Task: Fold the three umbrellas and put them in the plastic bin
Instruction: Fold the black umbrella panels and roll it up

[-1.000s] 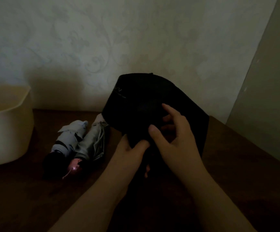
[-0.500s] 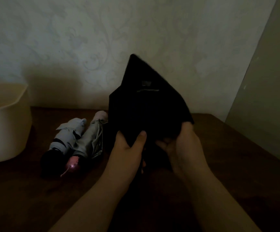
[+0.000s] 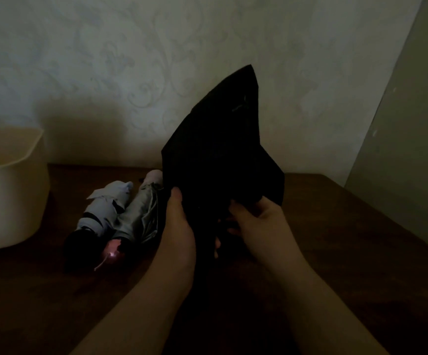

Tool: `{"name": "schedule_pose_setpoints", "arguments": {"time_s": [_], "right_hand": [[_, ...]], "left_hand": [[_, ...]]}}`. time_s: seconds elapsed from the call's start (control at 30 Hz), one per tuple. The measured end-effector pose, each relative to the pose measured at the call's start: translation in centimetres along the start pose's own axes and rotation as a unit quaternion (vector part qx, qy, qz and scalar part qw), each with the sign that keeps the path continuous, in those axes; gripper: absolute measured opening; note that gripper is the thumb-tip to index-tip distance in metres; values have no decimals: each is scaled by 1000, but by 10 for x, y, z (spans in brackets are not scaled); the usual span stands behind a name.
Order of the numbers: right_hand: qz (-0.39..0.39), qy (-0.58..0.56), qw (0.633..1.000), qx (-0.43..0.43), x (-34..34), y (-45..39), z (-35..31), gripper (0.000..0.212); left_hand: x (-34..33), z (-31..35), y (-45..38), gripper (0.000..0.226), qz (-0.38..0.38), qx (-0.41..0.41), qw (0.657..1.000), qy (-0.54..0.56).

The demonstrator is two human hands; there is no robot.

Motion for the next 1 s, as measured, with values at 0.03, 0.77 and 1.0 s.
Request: {"name": "schedule_pose_setpoints", "arguments": {"time_s": [0.03, 0.77, 1.0], "right_hand": [[12, 16, 1000, 13, 1, 0, 0, 13], [19, -186, 971, -150, -22, 17, 7, 55], [-33, -152, 984, -91, -22, 16, -1, 18]], "left_hand": [[-1, 1, 1, 78, 2, 0, 1000, 8], [5, 0, 7, 48, 53, -184, 958, -215], [6, 1, 2, 9, 6, -83, 994, -77]]}}
Point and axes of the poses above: each hand's wrist, its own y-axis away from the middle knuckle, its own x-axis out of the back of the hand, z = x × y, the point moved 5 cm from there along -y, towards the middle knuckle, and after that the axes turned 14 degrees about y, right-handed, at the moved point
